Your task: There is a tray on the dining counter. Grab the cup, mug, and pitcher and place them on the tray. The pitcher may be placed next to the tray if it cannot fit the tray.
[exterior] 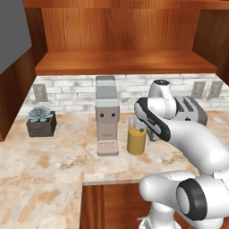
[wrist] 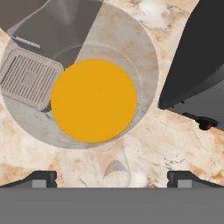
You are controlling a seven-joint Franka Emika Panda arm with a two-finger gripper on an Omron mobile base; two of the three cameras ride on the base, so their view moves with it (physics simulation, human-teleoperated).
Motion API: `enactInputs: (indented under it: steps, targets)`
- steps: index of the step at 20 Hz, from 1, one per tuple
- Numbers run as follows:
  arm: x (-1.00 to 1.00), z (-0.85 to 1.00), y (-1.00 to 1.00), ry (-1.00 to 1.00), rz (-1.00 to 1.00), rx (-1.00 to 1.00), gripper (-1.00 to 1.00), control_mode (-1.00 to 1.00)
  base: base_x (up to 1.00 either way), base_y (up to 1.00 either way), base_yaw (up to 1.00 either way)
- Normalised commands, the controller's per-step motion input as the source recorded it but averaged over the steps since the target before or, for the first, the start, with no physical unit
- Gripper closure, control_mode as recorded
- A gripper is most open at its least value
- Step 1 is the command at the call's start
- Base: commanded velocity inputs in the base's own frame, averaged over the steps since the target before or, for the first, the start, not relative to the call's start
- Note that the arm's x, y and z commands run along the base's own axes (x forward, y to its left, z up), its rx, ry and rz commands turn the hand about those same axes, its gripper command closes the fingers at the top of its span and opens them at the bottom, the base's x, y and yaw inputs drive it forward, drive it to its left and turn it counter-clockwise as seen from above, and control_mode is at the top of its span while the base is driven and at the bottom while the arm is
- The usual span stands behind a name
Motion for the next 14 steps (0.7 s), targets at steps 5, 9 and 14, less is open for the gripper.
enactInputs:
  steps: [5, 9, 14]
  targets:
    - [0.00, -0.08, 0.00, 0.00, 0.03, 0.00, -1.00, -1.00, 0.00, 0.00, 0.00]
    - [0.00, -0.08, 0.00, 0.00, 0.02, 0.00, -1.00, -1.00, 0.00, 0.00, 0.00]
    - [0.05, -0.11, 0.03, 0.00, 0.00, 0.00, -1.00, -1.00, 0.00, 0.00, 0.00]
